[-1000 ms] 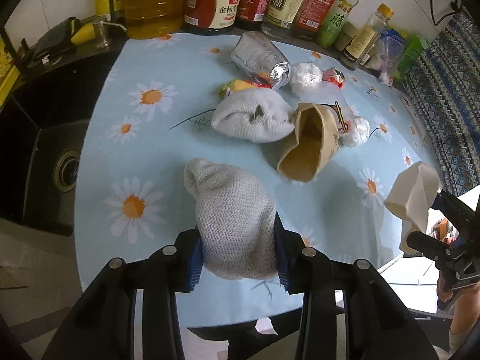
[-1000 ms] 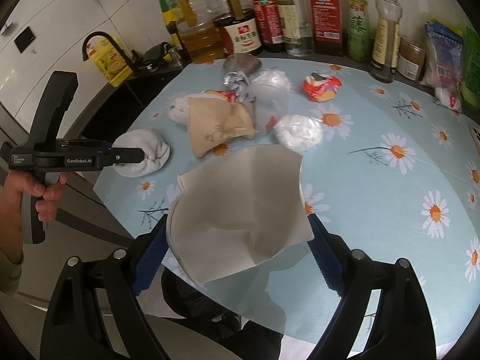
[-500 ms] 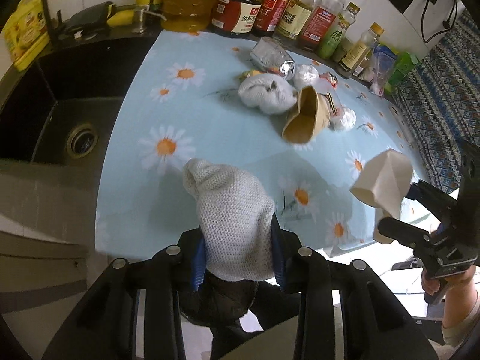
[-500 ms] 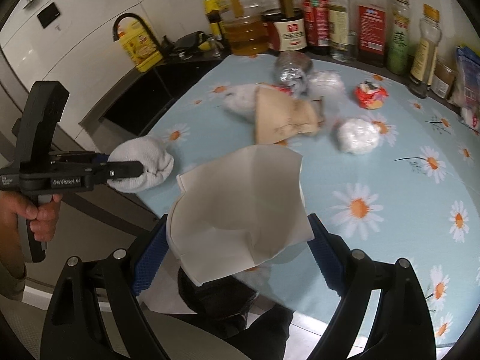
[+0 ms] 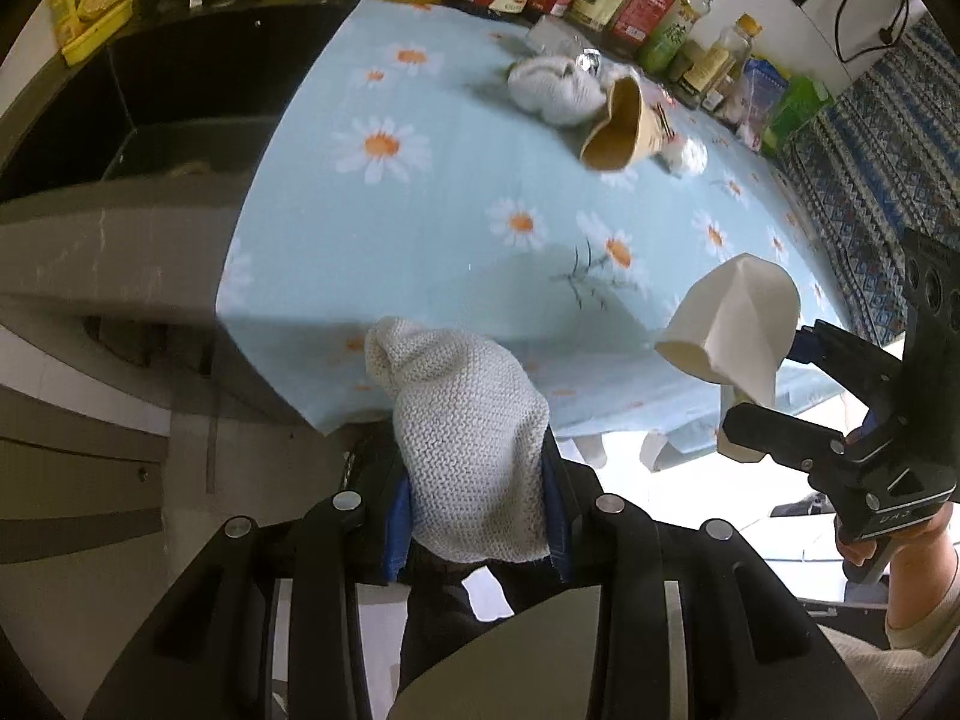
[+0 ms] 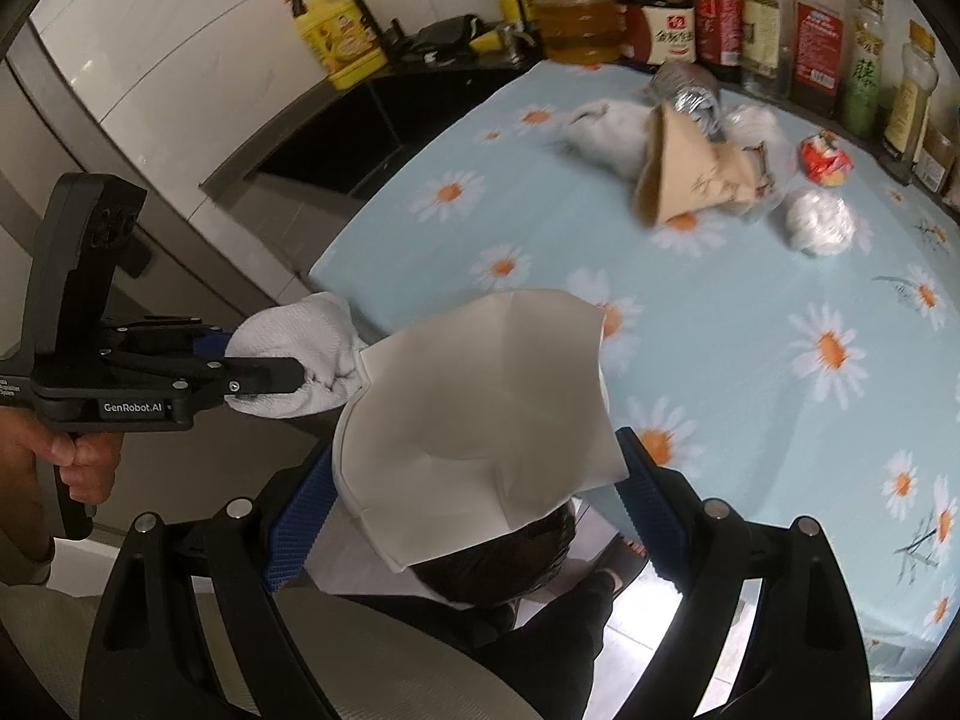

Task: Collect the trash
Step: 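Carry the cloth and tissue down to the black trash bin with both tools, then open the left tool over the bin while the right tool releases the tissue, then raise both open tools back up to the table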

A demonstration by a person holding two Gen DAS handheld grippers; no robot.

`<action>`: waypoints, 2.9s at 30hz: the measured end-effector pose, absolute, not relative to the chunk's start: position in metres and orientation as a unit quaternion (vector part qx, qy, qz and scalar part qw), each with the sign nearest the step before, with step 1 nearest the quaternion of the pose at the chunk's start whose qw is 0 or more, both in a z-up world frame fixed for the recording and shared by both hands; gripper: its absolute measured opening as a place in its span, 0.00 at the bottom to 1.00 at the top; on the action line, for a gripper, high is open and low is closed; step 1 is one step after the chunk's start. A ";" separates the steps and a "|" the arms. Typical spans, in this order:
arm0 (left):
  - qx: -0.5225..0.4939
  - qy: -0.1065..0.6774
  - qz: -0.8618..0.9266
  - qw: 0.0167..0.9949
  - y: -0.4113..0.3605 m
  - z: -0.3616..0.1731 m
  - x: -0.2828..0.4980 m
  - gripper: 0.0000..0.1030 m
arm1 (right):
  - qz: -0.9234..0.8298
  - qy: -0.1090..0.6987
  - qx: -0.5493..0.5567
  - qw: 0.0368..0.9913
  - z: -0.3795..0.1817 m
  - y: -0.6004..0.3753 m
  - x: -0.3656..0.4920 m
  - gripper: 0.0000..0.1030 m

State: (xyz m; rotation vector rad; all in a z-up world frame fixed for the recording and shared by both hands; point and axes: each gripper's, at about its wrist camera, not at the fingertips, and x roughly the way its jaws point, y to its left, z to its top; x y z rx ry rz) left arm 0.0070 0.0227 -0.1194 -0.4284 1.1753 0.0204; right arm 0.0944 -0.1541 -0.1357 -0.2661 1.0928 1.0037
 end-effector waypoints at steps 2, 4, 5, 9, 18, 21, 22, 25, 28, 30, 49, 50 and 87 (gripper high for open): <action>-0.203 0.551 0.006 0.809 0.022 -0.123 0.001 0.33 | 0.458 0.501 -0.127 0.723 -0.141 -0.151 0.085 0.84; -0.204 0.554 0.002 0.807 0.021 -0.129 -0.005 0.33 | 0.460 0.505 -0.131 0.718 -0.146 -0.148 0.078 0.84; -0.205 0.558 0.000 0.804 0.021 -0.133 -0.007 0.33 | 0.460 0.508 -0.132 0.717 -0.148 -0.148 0.076 0.84; -0.208 0.575 -0.007 0.791 0.017 -0.149 -0.013 0.31 | 0.459 0.520 -0.133 0.708 -0.159 -0.144 0.067 0.84; -0.224 0.607 -0.016 0.763 0.011 -0.187 -0.020 0.31 | 0.454 0.549 -0.137 0.688 -0.188 -0.139 0.057 0.84; -0.226 0.614 -0.015 0.756 0.011 -0.197 -0.023 0.31 | 0.450 0.559 -0.135 0.683 -0.199 -0.139 0.057 0.84; -0.226 0.616 -0.014 0.754 0.011 -0.199 -0.023 0.31 | 0.449 0.563 -0.134 0.681 -0.203 -0.139 0.058 0.84; -0.231 0.625 -0.012 0.746 0.011 -0.207 -0.025 0.31 | 0.446 0.571 -0.135 0.676 -0.212 -0.137 0.057 0.84; -0.249 0.632 -0.010 0.734 0.014 -0.215 -0.025 0.31 | 0.443 0.577 -0.135 0.673 -0.219 -0.136 0.057 0.84; -0.251 0.637 -0.006 0.729 0.015 -0.220 -0.024 0.31 | 0.442 0.580 -0.135 0.670 -0.223 -0.135 0.057 0.84; -0.276 0.636 0.005 0.721 0.021 -0.220 -0.016 0.55 | 0.442 0.589 -0.118 0.666 -0.221 -0.144 0.063 0.88; -0.276 0.636 0.006 0.721 0.021 -0.219 -0.016 0.55 | 0.442 0.590 -0.117 0.666 -0.220 -0.144 0.063 0.88; -0.241 0.573 -0.013 0.783 0.020 -0.142 0.023 0.55 | 0.394 0.514 -0.083 0.758 -0.143 -0.185 0.104 0.88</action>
